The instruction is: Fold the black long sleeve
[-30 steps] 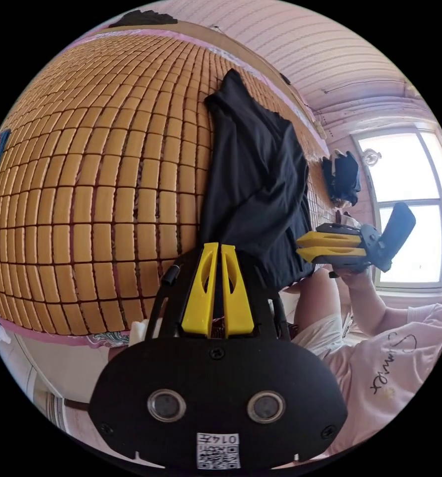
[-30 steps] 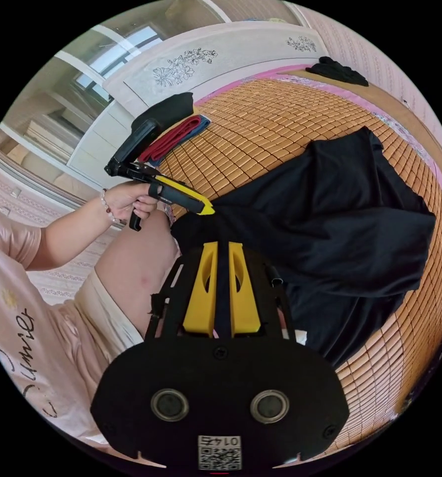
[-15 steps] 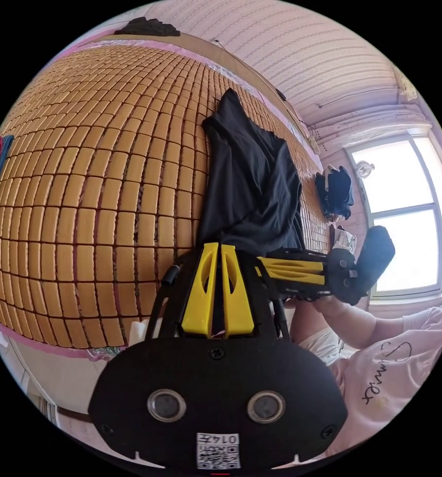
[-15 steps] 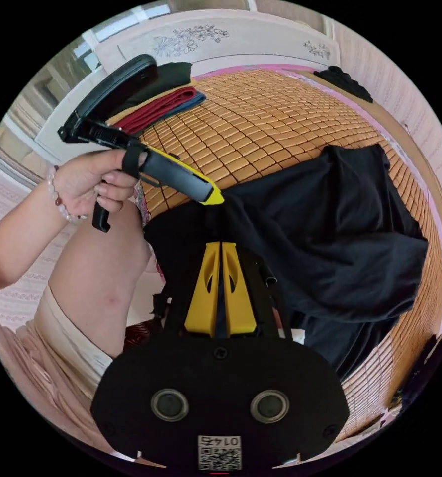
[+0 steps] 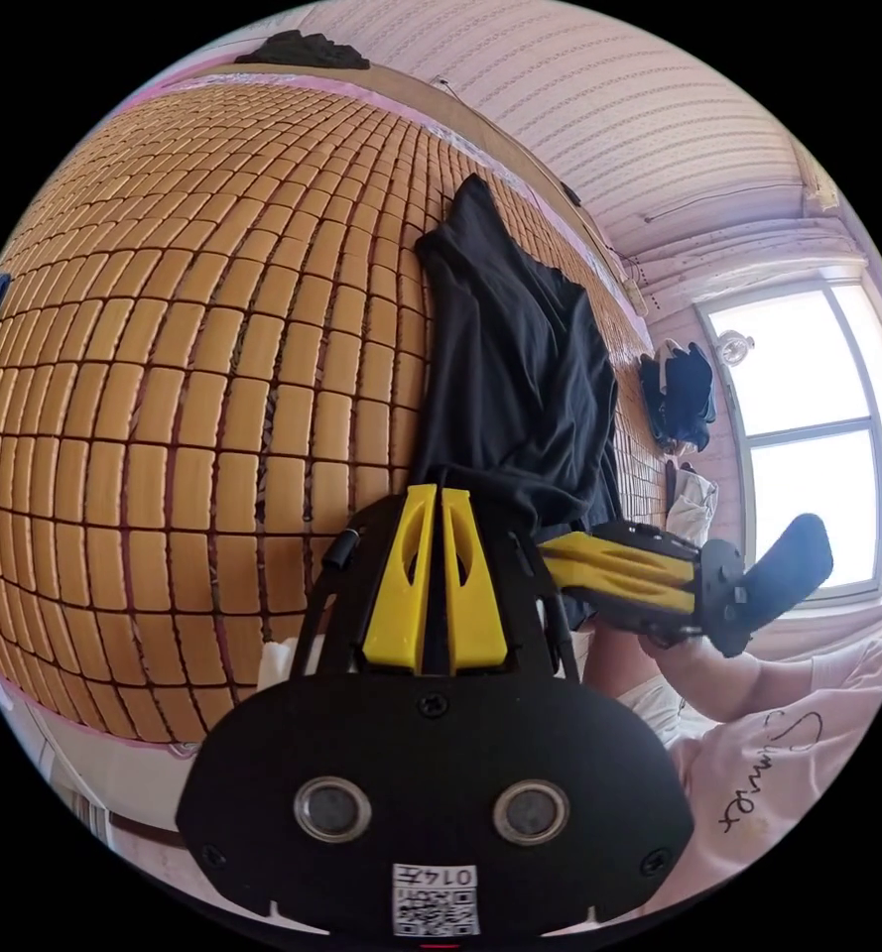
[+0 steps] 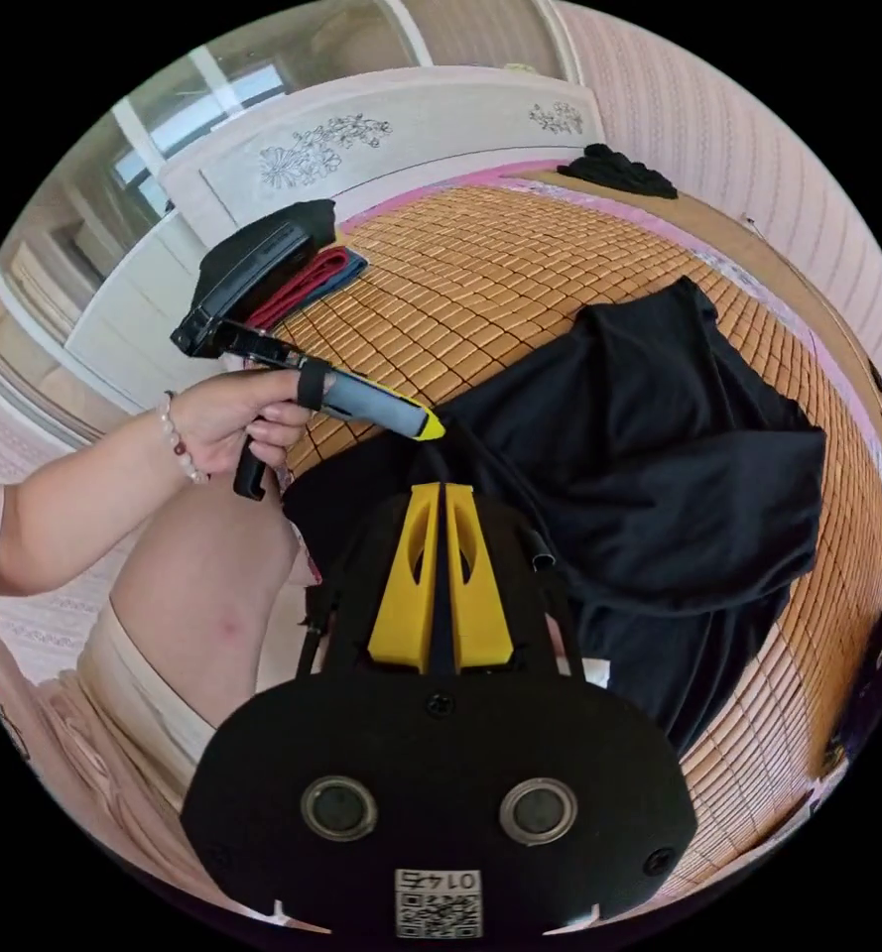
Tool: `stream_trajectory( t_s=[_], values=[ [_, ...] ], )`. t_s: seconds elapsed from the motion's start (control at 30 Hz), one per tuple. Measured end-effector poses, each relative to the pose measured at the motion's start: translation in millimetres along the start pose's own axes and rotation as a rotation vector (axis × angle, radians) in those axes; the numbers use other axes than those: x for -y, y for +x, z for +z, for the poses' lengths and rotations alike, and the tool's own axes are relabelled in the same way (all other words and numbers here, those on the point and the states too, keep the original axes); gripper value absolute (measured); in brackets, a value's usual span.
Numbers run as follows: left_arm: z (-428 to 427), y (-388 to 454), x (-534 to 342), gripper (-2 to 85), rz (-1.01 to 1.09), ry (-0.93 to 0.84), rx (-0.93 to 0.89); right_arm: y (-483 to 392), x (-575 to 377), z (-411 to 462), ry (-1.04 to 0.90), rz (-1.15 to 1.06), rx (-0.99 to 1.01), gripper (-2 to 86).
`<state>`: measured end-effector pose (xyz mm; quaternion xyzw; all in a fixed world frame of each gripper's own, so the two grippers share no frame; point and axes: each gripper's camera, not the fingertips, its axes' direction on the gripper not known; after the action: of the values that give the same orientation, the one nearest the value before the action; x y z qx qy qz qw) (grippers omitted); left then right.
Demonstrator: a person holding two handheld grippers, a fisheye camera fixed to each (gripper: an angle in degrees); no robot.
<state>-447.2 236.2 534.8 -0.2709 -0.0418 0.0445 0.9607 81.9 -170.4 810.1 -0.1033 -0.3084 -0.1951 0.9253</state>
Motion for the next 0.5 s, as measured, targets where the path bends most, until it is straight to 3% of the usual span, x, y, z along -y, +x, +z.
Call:
stream_trajectory(
  t_s=[0.17, 0.37, 0.5],
  values=[
    [1.4, 0.7, 2.3, -1.0, -0.001, 0.001, 0.002, -16.8, 8.1, 27.4, -0.084, -0.046, -0.136, 2.5],
    [-21.7, 24.5, -8.1, -1.0, 0.088, 0.006, 0.021, 12.2, 9.2, -18.5, -0.067, 0.017, 0.036, -0.7],
    [-44.9, 38.4, -40.5, -1.0, 0.145, 0.016, 0.017, 20.1, -3.6, -58.1, -0.06, -0.04, 0.288, -0.8]
  ],
)
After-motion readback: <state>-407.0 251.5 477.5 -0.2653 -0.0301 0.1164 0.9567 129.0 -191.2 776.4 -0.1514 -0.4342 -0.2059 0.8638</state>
